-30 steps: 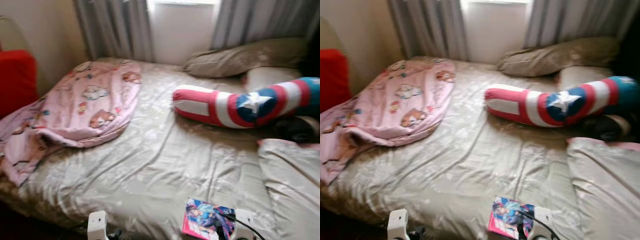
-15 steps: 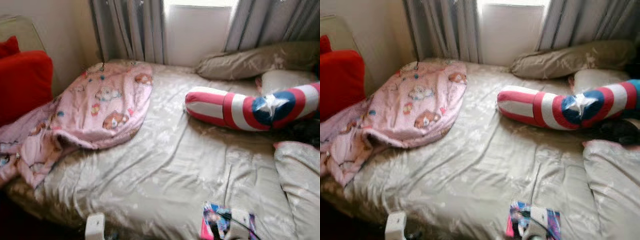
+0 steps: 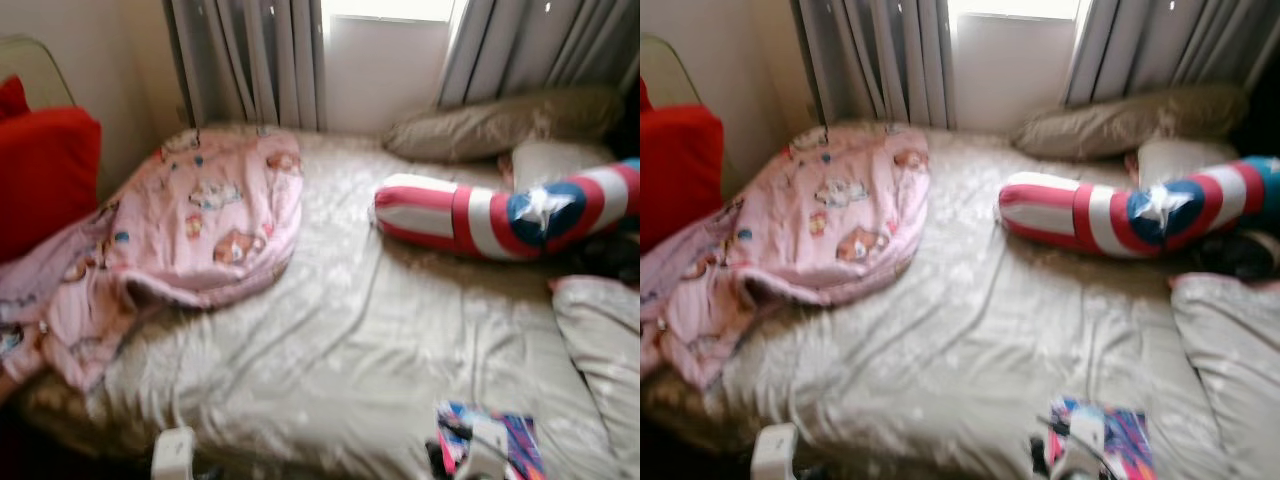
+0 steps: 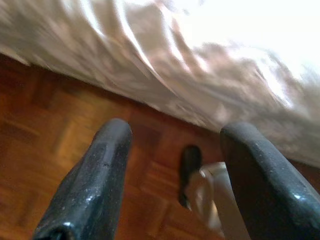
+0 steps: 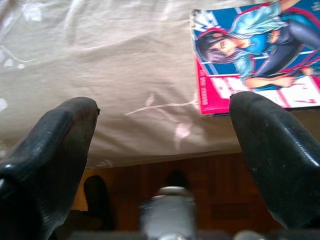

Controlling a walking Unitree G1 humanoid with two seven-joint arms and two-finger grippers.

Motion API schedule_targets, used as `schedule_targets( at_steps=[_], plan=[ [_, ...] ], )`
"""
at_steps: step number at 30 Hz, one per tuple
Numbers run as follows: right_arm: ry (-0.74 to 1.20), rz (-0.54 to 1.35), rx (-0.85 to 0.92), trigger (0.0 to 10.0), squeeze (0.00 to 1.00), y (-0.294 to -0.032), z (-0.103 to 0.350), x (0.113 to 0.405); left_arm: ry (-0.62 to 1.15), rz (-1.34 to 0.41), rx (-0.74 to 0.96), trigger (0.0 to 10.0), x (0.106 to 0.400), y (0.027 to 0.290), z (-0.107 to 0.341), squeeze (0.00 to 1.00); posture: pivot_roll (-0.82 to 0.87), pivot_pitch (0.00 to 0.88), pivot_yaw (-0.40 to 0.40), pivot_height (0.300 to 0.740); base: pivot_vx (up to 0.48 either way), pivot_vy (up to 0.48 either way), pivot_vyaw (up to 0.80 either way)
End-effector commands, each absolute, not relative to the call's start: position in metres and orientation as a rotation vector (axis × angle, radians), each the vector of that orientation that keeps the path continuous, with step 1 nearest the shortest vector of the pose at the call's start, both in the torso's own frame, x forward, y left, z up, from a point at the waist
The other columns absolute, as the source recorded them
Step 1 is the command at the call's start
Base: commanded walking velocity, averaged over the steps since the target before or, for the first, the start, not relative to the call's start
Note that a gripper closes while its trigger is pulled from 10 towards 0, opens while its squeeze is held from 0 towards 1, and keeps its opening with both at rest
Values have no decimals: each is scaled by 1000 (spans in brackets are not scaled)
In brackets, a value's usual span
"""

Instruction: Clean up the room

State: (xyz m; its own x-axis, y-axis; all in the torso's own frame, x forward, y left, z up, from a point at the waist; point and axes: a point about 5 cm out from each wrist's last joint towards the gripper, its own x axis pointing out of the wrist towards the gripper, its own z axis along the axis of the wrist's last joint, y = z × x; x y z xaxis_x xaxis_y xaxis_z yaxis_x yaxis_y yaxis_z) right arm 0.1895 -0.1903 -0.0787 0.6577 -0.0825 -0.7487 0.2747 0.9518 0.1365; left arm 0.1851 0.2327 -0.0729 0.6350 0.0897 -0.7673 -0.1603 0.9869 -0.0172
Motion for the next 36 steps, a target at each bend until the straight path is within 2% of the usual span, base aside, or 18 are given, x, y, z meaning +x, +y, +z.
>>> schedule_targets(
  at_steps=[1, 14, 20, 28, 36],
  plan=[
    [833, -231, 253, 10000, 0, -197, -79, 186, 888, 122, -109, 10000, 183, 224, -76, 0, 67, 0, -3, 740, 0, 480, 0],
    [842, -237, 251, 10000, 0, -199, -80, 186, 881, 95, -116, 10000, 174, 221, -80, 0, 69, 19, -6, 740, 0, 480, 0],
    [850, -224, 249, 10000, 0, -198, -80, 185, 861, 99, -121, 10000, 168, 229, -80, 0, 73, 26, -10, 740, 0, 480, 0],
    [854, -222, 248, 10000, 0, -197, -81, 185, 889, 96, -131, 10000, 166, 211, -85, 0, 68, 29, -10, 740, 0, 480, 0],
    [860, -222, 245, 10000, 0, -197, -81, 183, 877, 80, -140, 10000, 179, 189, -84, 0, 71, 27, -11, 740, 0, 480, 0]
  ],
)
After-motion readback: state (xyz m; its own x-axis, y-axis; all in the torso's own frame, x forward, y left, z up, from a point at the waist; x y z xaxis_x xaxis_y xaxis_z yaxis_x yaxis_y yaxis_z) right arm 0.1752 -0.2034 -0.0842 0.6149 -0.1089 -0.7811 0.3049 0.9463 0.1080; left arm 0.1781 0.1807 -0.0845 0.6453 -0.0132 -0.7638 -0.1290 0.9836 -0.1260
